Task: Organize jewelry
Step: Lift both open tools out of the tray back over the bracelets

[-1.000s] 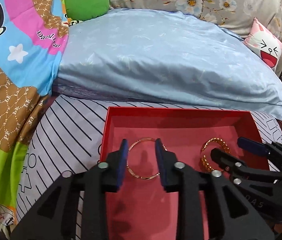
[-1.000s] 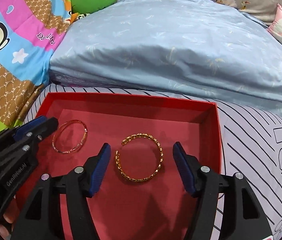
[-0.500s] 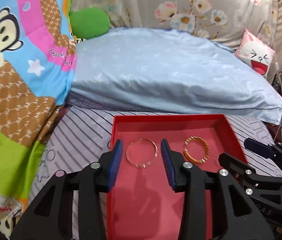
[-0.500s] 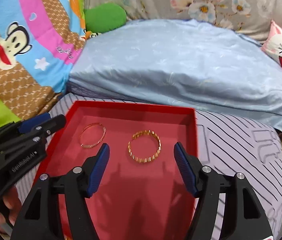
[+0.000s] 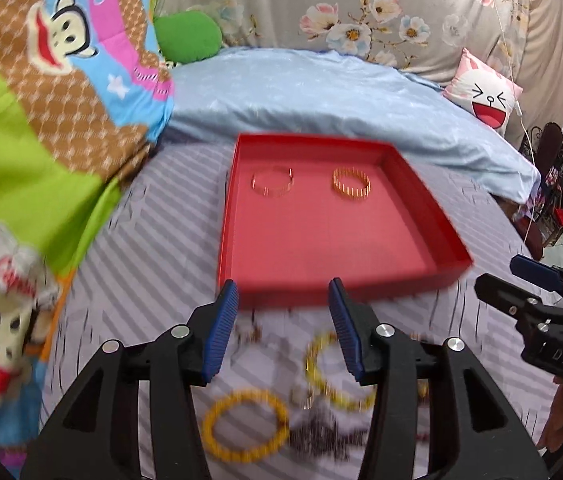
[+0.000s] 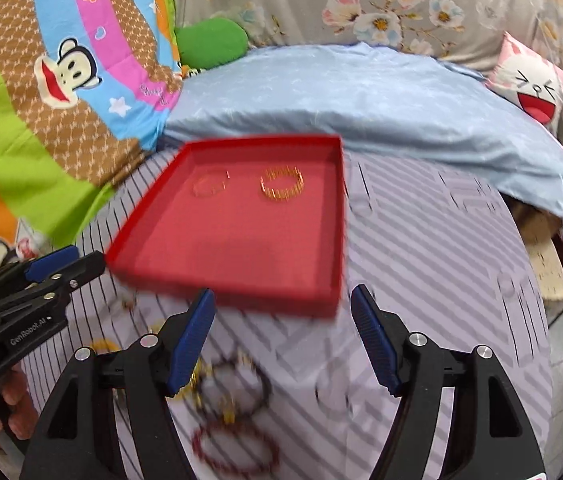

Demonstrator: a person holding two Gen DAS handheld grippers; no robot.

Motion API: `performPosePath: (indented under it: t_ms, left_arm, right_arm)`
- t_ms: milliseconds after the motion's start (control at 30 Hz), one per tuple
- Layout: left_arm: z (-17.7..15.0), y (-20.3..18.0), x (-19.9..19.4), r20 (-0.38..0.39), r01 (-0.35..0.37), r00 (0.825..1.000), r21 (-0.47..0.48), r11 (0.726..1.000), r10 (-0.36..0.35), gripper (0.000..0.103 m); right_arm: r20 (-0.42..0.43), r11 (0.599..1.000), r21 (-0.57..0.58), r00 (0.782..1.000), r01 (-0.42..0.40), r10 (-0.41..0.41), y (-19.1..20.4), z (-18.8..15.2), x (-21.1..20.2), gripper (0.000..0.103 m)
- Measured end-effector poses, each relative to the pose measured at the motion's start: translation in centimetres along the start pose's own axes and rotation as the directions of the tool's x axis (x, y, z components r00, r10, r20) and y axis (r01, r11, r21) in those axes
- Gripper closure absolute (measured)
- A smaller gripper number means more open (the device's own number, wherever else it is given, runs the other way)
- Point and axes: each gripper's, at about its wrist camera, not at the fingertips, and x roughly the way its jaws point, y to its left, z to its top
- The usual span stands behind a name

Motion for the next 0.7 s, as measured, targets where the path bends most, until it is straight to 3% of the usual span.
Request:
performPosePath:
  t_ms: [367, 700]
  left_arm:
    - [-8.5, 0.3, -2.0, -0.078, 0.017, 0.997, -0.048, 0.999, -0.021, 0.058]
    - [-10.6, -0.8, -2.1, -0.094, 0.025, 0.995, -0.059, 0.998, -0.03, 0.058]
  right_arm:
    - [-0.077, 0.999, 0.049, 0.997, 0.003, 0.001, 0.3, -8.0, -1.4, 0.035]
    - [-0.095, 0.999, 0.025, 0.995, 0.023, -0.02, 0.9, -10.4, -1.4, 0.035]
